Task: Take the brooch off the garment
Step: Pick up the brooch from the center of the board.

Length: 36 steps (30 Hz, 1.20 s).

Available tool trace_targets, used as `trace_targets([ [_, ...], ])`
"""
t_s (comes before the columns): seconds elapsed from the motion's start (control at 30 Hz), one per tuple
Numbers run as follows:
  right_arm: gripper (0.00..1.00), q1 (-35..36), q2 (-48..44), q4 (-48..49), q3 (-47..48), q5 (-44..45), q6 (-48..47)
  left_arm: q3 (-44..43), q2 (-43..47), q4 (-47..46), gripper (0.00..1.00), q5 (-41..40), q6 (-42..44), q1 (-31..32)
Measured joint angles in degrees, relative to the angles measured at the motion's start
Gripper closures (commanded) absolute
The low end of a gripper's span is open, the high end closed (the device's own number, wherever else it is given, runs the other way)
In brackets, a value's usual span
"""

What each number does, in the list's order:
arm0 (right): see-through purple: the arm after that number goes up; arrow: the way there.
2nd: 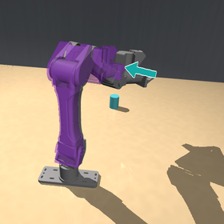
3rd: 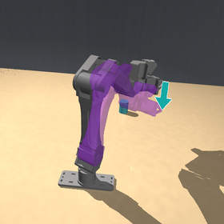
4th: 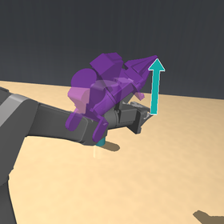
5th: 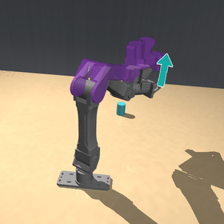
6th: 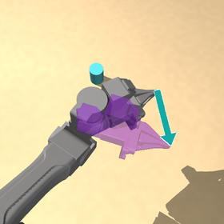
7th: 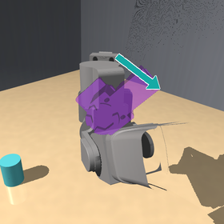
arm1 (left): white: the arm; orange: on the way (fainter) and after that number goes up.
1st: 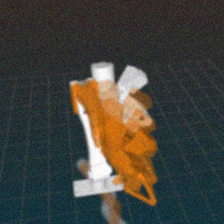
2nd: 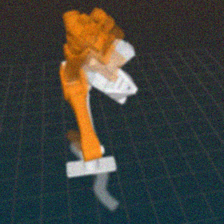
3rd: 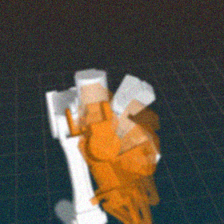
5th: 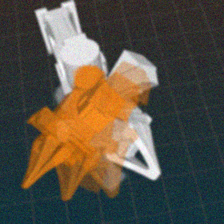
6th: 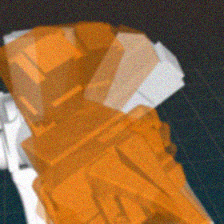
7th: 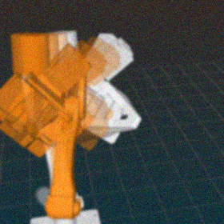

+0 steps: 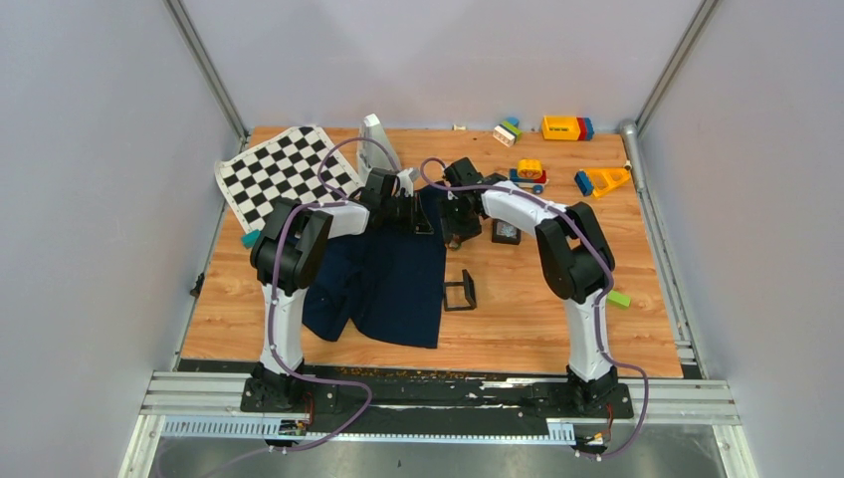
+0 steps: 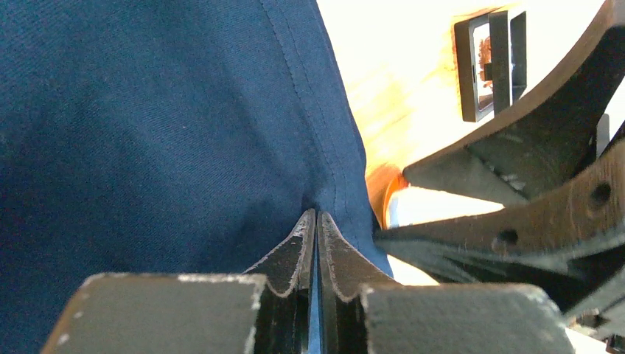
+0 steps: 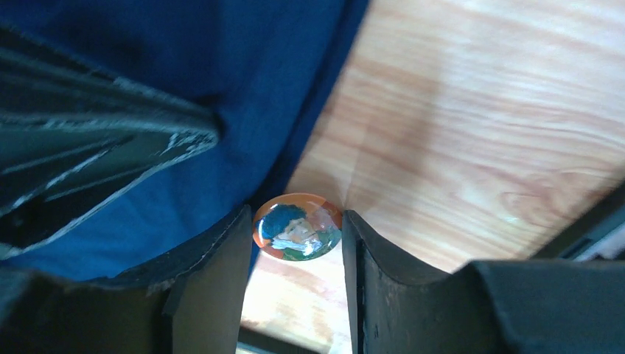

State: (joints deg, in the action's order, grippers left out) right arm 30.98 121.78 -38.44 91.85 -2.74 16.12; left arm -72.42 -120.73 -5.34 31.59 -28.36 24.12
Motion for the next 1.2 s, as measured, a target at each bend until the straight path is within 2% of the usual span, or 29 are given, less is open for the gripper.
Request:
trace_targets([
  [0.27,0.69,0.1,-1.7,3.5,-4.0,-13.8,0.4,0.1,0.1,0.0,0.89,-0.1,0.1,0.0],
  [0.77,0.7,0.4,-10.8,8.6,-10.4,-22.0,1.9,0.1,0.1,0.0,0.89,-0.1,0.1,0.0],
  [0.97,0.71,1.6,-11.8,11.1,-10.7,-25.1,2.2,1.2,0.8,-1.0,0.75,0.3,0.1,0.0],
  [1.2,0.71,2.5,-14.8,11.4,-13.9,-25.8,2.7,7.6,8.5,0.7,0.63,-1.5,0.8,-0.2],
])
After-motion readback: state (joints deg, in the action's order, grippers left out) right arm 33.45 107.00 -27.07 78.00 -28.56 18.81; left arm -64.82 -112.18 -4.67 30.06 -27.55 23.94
